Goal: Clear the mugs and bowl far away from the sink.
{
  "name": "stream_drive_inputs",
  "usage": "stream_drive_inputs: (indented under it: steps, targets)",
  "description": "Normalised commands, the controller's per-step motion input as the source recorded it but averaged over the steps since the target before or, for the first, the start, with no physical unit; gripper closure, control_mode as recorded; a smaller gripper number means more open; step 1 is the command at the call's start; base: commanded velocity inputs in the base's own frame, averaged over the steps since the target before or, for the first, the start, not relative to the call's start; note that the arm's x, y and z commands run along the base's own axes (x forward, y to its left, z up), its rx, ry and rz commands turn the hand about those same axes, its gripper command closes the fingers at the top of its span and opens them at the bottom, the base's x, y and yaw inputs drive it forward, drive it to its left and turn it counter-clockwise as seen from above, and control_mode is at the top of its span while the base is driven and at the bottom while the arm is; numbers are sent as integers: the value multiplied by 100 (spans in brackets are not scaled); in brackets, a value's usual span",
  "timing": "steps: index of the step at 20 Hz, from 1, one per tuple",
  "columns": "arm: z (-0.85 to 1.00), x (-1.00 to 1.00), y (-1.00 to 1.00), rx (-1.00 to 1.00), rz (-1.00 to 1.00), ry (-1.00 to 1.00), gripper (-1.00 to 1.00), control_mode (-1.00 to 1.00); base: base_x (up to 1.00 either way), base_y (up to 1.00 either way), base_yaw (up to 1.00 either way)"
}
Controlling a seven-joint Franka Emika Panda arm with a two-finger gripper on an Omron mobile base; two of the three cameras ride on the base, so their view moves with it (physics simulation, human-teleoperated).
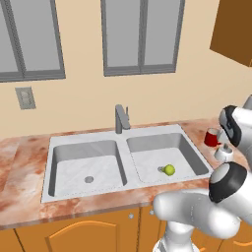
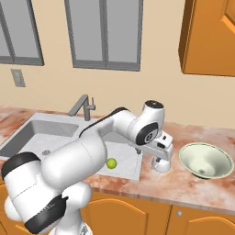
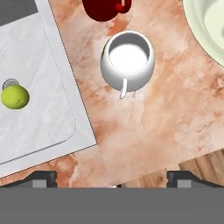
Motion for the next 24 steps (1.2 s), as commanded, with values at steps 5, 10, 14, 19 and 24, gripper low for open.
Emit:
stream_drive_inputs:
  steps: [5, 10, 14, 19, 24]
  targets:
    - [-33, 11, -6, 0, 0, 0, -100, -100, 0, 0, 0]
    - [-35, 20, -2, 0, 0, 3, -100, -100, 0, 0, 0]
    - [-32, 19, -3, 0, 0, 4, -100, -100, 0, 0, 0]
    - [-25, 19, -2, 0, 0, 2, -100, -100, 0, 0, 0]
    - [-28, 12, -23, 4, 0, 3, -100, -100, 0, 0, 0]
